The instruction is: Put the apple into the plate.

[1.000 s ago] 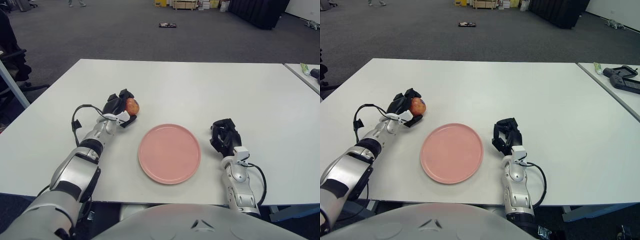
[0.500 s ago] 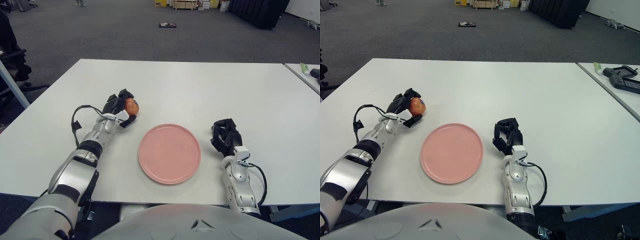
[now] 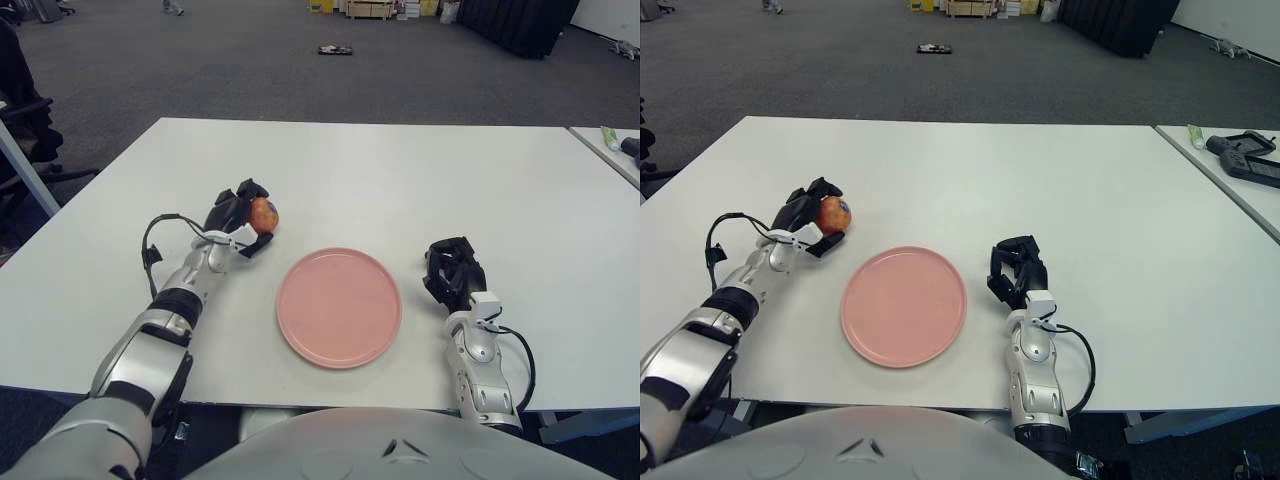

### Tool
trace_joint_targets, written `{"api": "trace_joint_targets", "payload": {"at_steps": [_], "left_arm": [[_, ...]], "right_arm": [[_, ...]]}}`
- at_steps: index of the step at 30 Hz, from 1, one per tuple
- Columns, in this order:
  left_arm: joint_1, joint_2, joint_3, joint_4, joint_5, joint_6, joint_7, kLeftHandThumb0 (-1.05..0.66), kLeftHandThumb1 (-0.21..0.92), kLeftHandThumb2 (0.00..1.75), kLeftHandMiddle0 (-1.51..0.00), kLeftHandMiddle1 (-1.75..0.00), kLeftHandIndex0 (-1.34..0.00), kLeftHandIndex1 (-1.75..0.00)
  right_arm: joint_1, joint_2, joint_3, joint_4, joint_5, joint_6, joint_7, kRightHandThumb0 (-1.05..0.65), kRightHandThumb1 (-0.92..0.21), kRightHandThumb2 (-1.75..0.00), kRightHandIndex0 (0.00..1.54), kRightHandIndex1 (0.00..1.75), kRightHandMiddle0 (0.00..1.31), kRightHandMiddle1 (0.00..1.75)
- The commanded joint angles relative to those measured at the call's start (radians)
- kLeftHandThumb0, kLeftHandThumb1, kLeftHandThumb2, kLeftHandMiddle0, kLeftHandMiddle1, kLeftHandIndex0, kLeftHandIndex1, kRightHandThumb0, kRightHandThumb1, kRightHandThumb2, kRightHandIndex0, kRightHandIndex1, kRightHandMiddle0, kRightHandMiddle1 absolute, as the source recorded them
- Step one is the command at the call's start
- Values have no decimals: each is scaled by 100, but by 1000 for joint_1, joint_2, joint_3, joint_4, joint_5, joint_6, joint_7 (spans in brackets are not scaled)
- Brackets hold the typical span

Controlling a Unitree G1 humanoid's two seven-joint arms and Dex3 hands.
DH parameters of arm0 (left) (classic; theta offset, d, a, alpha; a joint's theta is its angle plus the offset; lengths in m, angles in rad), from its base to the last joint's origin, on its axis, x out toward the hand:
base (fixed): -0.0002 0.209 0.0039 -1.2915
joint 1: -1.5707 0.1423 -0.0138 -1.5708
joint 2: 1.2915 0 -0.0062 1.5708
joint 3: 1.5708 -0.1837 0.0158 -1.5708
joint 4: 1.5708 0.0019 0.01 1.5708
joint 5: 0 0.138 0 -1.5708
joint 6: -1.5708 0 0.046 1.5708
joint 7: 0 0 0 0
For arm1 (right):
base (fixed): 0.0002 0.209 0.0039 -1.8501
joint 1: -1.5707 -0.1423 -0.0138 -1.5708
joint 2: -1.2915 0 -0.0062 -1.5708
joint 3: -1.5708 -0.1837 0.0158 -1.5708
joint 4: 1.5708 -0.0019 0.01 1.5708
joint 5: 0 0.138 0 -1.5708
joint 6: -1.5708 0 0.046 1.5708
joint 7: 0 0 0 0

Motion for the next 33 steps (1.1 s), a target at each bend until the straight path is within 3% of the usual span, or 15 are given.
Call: {"api": "trace_joint_targets", "payload": {"at_steps": [1, 10, 20, 28, 33], "left_arm": [[8, 16, 24, -66, -20, -10, -13, -46, 33, 130, -129, -175, -60, -175], [71, 15, 62, -249, -34, 17, -36, -48, 28, 136, -131, -175, -63, -175], [210, 0, 103, -646, -32, 121, -102, -48, 27, 137, -131, -175, -64, -175], [323, -25, 121, -882, -106, 137, -194, -52, 19, 147, -131, -175, -71, -175], [355, -46, 116, -961, -118, 134, -228, -52, 18, 149, -132, -175, -72, -175]], "right_arm": [[2, 5, -6, 32, 6, 21, -3, -36, -78, -73, 53, 130, 28, 175], [-3, 5, -7, 33, -1, 39, -10, -36, -78, -72, 50, 129, 27, 175], [-6, 6, -6, 34, -2, 42, -14, -36, -78, -72, 51, 130, 27, 175], [-12, 0, -3, 48, -4, 31, -6, -36, -78, -73, 51, 130, 28, 175], [-14, 2, -4, 52, -1, 25, -5, -37, -77, -74, 51, 129, 28, 175]]}}
